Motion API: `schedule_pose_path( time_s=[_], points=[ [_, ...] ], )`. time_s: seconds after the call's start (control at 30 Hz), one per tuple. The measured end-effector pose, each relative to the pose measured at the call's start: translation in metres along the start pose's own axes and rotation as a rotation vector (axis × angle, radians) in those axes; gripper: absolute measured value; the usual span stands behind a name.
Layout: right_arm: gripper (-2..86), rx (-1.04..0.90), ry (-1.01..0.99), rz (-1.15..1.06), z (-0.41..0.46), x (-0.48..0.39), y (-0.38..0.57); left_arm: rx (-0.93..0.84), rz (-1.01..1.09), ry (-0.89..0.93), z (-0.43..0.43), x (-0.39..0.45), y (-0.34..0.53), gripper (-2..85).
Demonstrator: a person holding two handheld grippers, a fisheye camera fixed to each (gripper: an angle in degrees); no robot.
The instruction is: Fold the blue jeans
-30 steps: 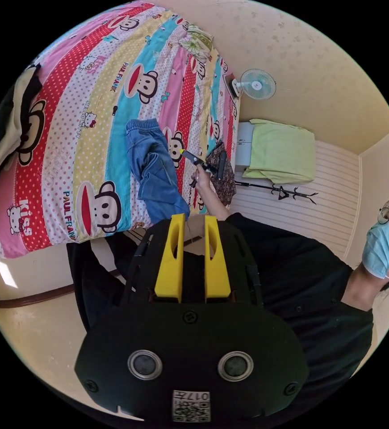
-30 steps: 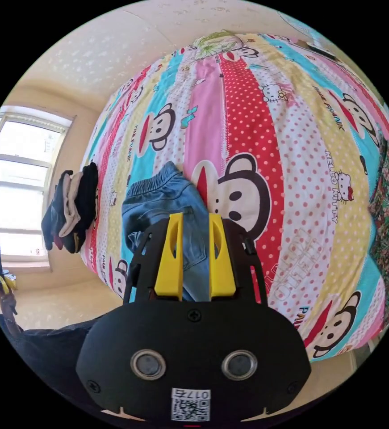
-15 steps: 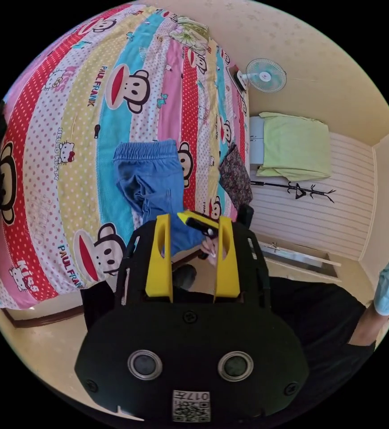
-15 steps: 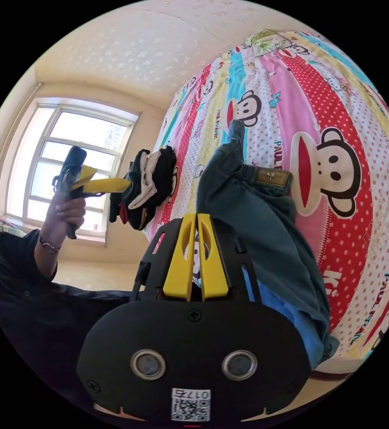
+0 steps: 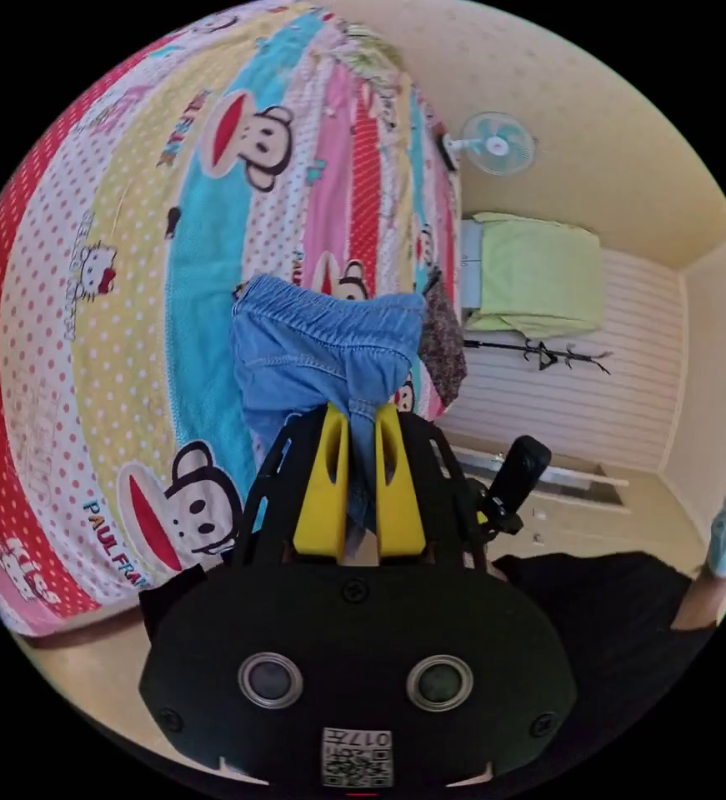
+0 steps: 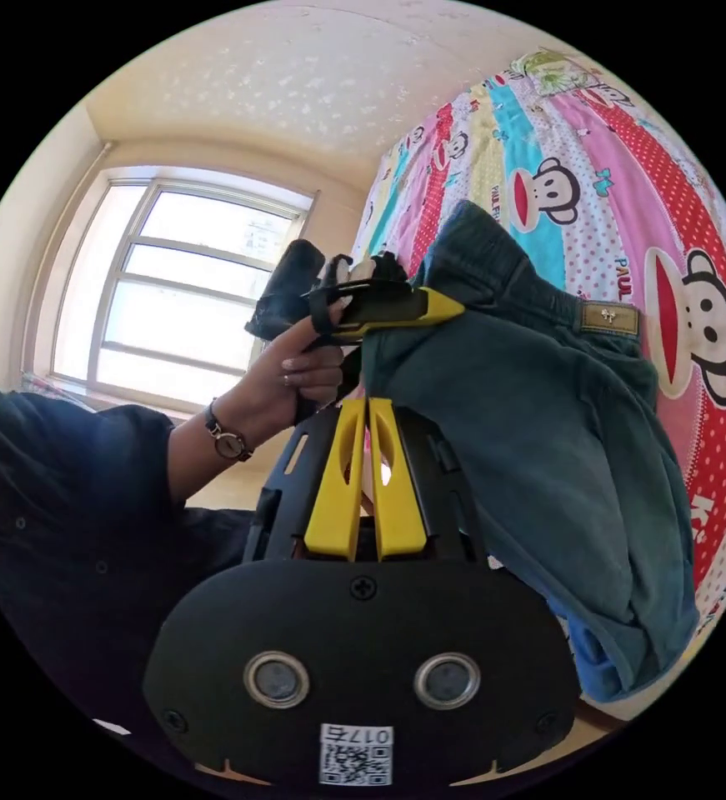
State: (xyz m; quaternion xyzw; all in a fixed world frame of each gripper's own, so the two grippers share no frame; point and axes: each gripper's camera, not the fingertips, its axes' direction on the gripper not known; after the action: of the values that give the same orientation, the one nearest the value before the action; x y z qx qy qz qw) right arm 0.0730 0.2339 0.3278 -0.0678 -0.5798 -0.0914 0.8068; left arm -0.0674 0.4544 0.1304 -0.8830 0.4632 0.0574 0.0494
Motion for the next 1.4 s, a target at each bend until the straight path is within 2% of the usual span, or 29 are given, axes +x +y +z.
schedule_pose_path(
  time_s=[0.07, 0.2, 0.33, 0.4, 0.47, 0.5, 0.57, 0.67, 0.83, 0.93, 1.0, 1.07, 1.1, 1.3, 1.4],
  points=[
    [0.8, 0.044, -0.138, -0.128, -0.012, -0.053, 0.009, 0.001, 0.282, 0.074, -0.043, 0.074, 0.026, 5.1],
    [1.5, 0.054, -0.217, -0.425, -0.047, -0.143, 0.025, 0.022, 0.705, 0.252, -0.121, 0.194, 0.079, 5.0],
    [2.1, 0.262, -0.269, -0.597, -0.122, -0.189, 0.064, 0.078, 1.136, 0.356, -0.199, 0.310, 0.163, 5.0],
    [2.0, 0.349, -0.294, -0.610, -0.146, -0.191, 0.075, 0.119, 1.295, 0.504, -0.225, 0.338, 0.194, 5.0],
    [2.8, 0.400, -0.282, -0.597, -0.158, -0.193, 0.083, 0.172, 1.444, 0.819, -0.251, 0.358, 0.219, 5.0],
    [3.2, 0.395, -0.283, -0.592, -0.157, -0.194, 0.083, 0.181, 1.468, 0.907, -0.255, 0.363, 0.223, 5.0],
    [6.6, 0.353, -0.310, -0.576, -0.142, -0.203, 0.084, 0.218, 1.538, 1.199, -0.266, 0.381, 0.233, 4.9],
    [10.9, 0.340, -0.381, -0.557, -0.109, -0.214, 0.094, 0.167, 1.557, 1.343, -0.261, 0.419, 0.245, 4.8],
    [14.3, 0.354, -0.558, -0.572, -0.070, -0.217, 0.121, -0.027, 1.590, 1.261, -0.220, 0.488, 0.278, 4.8],
    [16.7, 0.322, -0.674, -0.649, -0.054, -0.230, 0.150, -0.079, 1.582, 1.241, -0.195, 0.511, 0.294, 4.8],
    [16.7, 0.335, -0.638, -0.699, -0.047, -0.242, 0.170, -0.083, 1.570, 1.252, -0.183, 0.516, 0.300, 4.9],
    [15.9, 0.322, -0.473, -0.687, -0.032, -0.253, 0.189, -0.080, 1.567, 1.264, -0.168, 0.519, 0.305, 4.9],
    [15.7, 0.313, -0.455, -0.674, -0.028, -0.253, 0.193, -0.077, 1.565, 1.268, -0.165, 0.519, 0.305, 4.9],
    [13.5, 0.205, -0.420, -0.648, 0.017, -0.234, 0.237, -0.081, 1.547, 1.319, -0.128, 0.536, 0.310, 4.9],
    [15.4, 0.189, -0.443, -0.722, 0.043, -0.262, 0.250, -0.101, 1.528, 1.317, -0.103, 0.551, 0.307, 4.9]
  ],
)
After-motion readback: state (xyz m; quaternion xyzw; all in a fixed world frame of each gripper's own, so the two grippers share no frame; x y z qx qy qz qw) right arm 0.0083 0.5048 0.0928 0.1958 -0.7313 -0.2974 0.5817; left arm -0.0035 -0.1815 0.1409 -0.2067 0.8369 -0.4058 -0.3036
